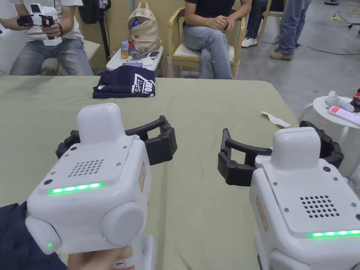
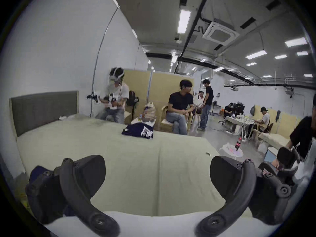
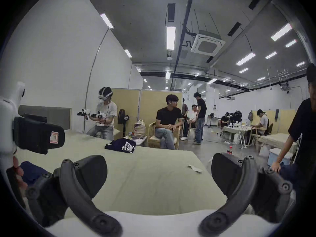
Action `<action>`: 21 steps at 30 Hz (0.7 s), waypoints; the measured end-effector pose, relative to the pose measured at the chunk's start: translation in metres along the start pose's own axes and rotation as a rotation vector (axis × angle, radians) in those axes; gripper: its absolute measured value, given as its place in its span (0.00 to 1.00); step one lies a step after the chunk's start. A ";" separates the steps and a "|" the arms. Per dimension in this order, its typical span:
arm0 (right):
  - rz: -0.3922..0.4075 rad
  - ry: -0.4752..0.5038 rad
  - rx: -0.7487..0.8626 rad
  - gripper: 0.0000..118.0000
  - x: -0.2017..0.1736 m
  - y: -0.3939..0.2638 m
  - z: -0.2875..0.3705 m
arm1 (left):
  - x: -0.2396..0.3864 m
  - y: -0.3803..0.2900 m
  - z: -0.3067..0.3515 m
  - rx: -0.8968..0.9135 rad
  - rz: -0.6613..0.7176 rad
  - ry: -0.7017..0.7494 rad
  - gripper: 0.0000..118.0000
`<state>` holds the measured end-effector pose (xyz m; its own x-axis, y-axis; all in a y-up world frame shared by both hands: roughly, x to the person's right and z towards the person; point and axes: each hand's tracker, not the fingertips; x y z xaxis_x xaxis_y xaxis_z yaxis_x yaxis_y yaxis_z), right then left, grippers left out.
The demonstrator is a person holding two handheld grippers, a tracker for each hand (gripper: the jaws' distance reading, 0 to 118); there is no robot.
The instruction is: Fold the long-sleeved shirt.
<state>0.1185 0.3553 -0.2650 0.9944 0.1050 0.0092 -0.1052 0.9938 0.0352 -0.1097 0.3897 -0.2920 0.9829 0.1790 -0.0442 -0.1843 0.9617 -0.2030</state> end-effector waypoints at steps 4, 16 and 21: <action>0.006 0.001 -0.032 1.00 0.000 -0.005 -0.002 | -0.004 0.010 0.001 -0.079 0.004 -0.063 1.00; -0.028 -0.015 -0.081 1.00 0.002 -0.011 -0.005 | 0.011 0.012 0.012 -0.055 -0.163 -0.047 1.00; -0.053 -0.017 -0.096 1.00 0.005 -0.013 -0.004 | 0.016 0.003 0.013 -0.066 -0.161 -0.059 1.00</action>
<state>0.1248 0.3435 -0.2698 0.9983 0.0522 0.0265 -0.0506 0.9970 -0.0594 -0.0945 0.3977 -0.2803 0.9980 0.0371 0.0511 -0.0222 0.9634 -0.2670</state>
